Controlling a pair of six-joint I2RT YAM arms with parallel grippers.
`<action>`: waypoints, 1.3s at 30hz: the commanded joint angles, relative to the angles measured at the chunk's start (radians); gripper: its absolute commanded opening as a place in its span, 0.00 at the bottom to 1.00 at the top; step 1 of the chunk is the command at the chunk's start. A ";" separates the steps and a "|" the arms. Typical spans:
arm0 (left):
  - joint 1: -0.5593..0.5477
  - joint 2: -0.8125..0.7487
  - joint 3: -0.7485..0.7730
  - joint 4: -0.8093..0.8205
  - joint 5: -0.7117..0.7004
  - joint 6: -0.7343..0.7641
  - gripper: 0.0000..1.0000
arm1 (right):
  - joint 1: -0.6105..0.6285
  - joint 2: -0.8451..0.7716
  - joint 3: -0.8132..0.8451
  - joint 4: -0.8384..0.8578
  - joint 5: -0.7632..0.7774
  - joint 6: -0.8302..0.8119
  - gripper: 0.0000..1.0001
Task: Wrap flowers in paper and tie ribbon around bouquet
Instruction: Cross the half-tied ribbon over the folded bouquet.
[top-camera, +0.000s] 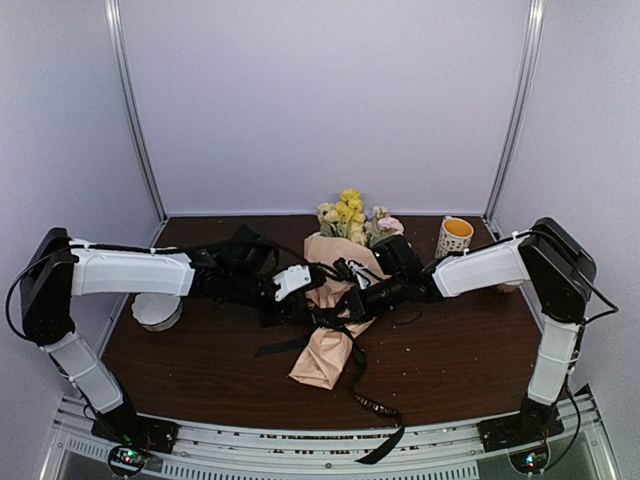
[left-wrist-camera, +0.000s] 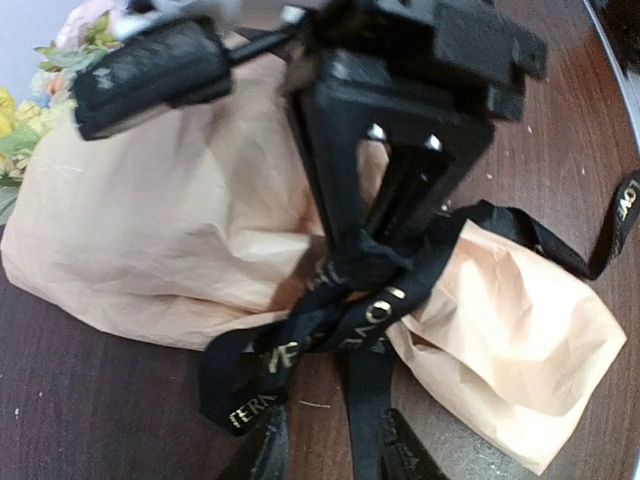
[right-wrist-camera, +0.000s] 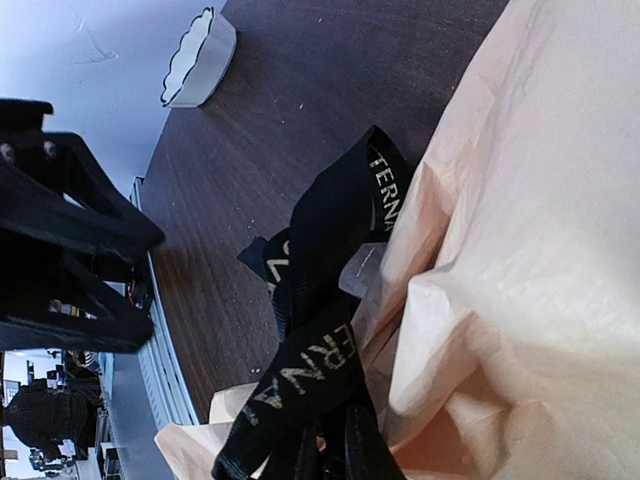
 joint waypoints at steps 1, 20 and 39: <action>-0.021 0.014 -0.066 0.200 0.006 0.123 0.32 | -0.011 0.014 0.023 0.024 -0.047 -0.039 0.13; -0.028 0.171 0.018 0.198 0.135 0.312 0.20 | -0.033 0.032 0.025 0.079 -0.127 -0.030 0.12; -0.035 0.188 0.039 0.297 -0.002 0.186 0.00 | -0.033 0.037 0.029 0.092 -0.167 -0.016 0.13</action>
